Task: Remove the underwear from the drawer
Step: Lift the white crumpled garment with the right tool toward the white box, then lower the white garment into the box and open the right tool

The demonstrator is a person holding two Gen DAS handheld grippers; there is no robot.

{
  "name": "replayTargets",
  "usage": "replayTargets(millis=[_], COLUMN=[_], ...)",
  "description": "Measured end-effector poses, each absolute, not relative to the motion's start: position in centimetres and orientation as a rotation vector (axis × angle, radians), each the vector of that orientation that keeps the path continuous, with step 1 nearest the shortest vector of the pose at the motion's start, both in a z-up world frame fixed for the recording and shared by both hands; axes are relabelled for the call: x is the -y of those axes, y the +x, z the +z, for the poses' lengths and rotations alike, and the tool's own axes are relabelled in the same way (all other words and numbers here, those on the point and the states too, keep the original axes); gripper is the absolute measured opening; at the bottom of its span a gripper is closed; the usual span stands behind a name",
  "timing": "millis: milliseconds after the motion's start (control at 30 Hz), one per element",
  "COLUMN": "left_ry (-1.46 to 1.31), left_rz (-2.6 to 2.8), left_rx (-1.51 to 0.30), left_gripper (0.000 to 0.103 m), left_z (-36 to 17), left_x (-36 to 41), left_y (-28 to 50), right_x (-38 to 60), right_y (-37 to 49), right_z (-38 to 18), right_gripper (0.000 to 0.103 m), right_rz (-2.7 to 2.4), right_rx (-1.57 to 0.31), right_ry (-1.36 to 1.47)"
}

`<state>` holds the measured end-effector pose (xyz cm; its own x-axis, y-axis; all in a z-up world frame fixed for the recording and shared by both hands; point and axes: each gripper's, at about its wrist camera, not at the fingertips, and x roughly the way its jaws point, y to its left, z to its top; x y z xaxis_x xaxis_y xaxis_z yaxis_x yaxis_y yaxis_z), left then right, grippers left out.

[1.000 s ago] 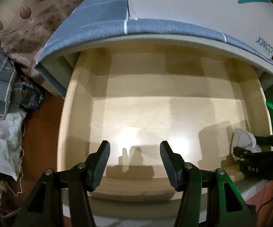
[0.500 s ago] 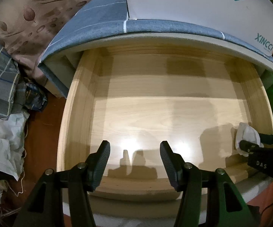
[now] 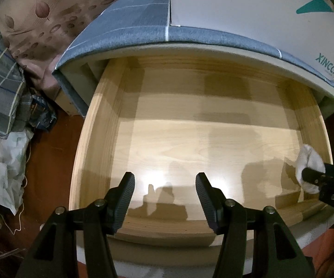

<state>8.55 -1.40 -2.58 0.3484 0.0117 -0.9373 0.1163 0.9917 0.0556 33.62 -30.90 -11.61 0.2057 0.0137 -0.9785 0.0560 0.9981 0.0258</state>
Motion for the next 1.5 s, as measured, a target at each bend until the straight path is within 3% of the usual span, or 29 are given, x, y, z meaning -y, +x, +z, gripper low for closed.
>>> replayTargets(millis=[433, 967, 1233, 1500], left_ry=[0.132, 0.122, 0.090, 0.095], left_rz=[-0.067, -0.049, -0.045, -0.045], left_rx=[-1.195, -1.172, -1.177, -1.179], left_gripper=[0.056, 0.056, 0.056, 0.056], left_z=[-2.5, -2.0, -1.9, -1.9], left_x=[1.5, 1.3, 0.8, 1.0], left_y=[8.4, 8.3, 8.4, 8.3], right_x=[29.0, 31.6, 32.1, 30.9], right_y=[32.4, 34.3, 39.1, 45.0], right_z=[-3.3, 11.1, 14.1, 13.5], right_gripper=[0.046, 0.046, 0.046, 0.046], right_rz=[-0.008, 0.005, 0.000, 0.006], right_rx=[-1.084, -0.841, -0.798, -0.842], right_ry=[0.004, 0.037, 0.038, 0.045])
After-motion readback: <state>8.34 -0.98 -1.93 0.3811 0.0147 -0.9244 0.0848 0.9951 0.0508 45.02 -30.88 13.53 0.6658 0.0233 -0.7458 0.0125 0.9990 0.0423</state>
